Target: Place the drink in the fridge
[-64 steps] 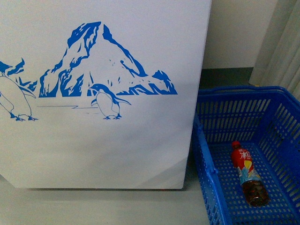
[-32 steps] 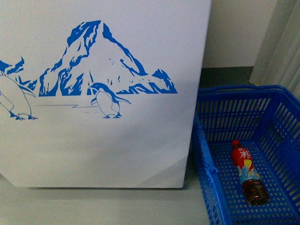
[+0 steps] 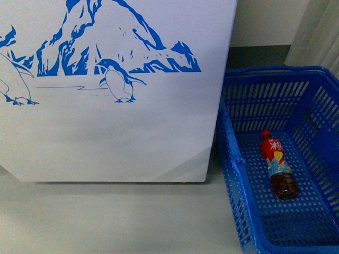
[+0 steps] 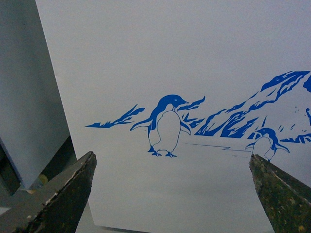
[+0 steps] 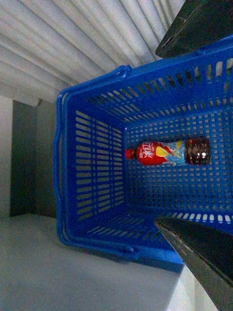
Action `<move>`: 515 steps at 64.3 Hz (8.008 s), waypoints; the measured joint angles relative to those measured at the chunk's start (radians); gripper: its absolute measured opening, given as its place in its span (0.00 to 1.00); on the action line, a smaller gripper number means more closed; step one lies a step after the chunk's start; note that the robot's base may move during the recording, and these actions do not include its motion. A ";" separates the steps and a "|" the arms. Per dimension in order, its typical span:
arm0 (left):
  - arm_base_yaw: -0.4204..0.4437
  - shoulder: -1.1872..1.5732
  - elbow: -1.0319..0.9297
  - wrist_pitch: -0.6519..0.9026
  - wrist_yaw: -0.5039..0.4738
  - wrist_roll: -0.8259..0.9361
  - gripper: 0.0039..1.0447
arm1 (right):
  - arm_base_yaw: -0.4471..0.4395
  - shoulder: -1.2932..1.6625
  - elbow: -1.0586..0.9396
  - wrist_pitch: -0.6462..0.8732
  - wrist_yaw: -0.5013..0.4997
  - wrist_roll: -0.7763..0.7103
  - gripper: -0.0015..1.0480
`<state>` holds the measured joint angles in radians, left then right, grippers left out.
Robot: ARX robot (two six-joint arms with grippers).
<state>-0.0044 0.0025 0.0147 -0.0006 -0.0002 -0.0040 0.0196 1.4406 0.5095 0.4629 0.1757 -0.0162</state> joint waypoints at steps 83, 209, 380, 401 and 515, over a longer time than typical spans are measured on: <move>0.000 0.000 0.000 0.000 0.000 0.000 0.92 | -0.065 1.178 0.867 -0.214 0.026 0.137 0.93; 0.000 0.000 0.000 0.000 0.000 0.000 0.92 | -0.062 1.544 1.172 -0.344 -0.005 0.200 0.55; 0.000 0.000 0.000 0.000 0.000 0.000 0.92 | 0.161 -1.307 -0.426 -0.283 0.105 0.094 0.40; 0.000 0.000 0.000 0.000 0.000 0.000 0.92 | 0.330 -1.304 -0.457 -0.401 0.143 0.019 0.40; 0.000 0.000 0.000 0.000 0.000 0.000 0.92 | -0.018 -1.425 -0.495 -0.476 -0.174 0.015 0.40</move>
<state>-0.0044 0.0025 0.0147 -0.0006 -0.0002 -0.0040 0.0021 0.0158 0.0147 -0.0132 0.0017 -0.0010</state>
